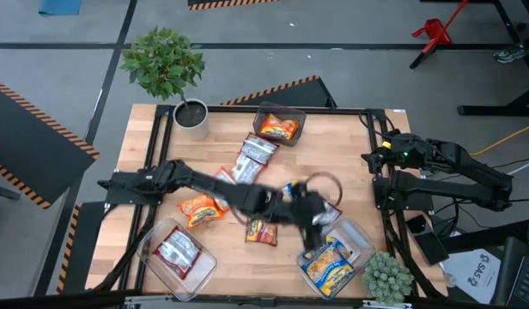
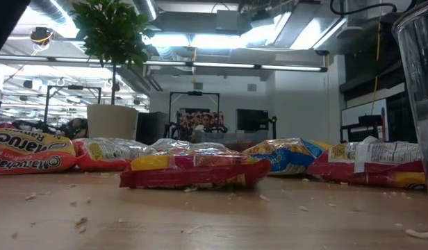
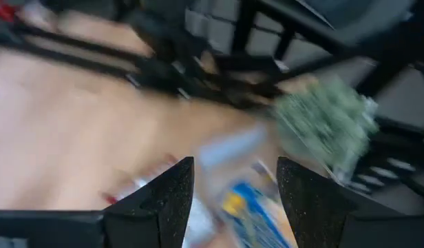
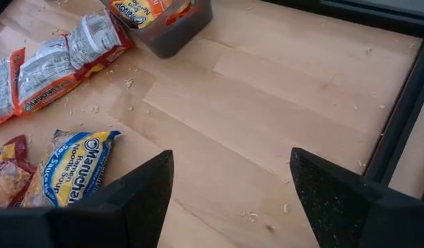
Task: Sort Maruchan noodles
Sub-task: Put the blue noodle pack into the right transparent bin
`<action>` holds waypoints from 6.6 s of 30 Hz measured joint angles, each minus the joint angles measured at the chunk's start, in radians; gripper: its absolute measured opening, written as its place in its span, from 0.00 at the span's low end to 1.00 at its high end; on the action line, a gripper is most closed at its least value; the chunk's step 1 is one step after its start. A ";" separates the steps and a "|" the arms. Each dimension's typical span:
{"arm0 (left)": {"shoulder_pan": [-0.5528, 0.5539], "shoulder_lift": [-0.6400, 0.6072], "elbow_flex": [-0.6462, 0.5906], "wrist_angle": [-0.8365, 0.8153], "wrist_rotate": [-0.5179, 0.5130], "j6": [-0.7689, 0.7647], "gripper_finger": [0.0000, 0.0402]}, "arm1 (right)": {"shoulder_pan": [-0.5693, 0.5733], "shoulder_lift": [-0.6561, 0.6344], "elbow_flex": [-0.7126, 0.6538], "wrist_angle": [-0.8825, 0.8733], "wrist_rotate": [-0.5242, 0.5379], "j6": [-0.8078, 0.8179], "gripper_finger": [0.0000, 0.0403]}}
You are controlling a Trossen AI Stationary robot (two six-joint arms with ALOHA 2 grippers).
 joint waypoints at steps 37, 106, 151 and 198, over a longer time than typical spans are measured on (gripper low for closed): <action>0.570 -0.507 -1.317 0.801 0.624 -0.054 0.50 | 0.000 0.000 0.000 -0.003 0.142 0.194 0.70; 0.383 -0.330 -1.214 0.848 0.409 -0.130 0.01 | 0.000 0.000 0.000 -0.002 0.172 0.225 0.70; 0.088 -0.055 -0.299 0.453 0.080 0.717 0.01 | 0.000 0.000 0.000 -0.003 0.173 0.191 0.70; 0.049 0.207 -0.039 0.531 0.026 0.811 0.01 | 0.000 0.000 0.000 -0.006 0.174 0.137 0.70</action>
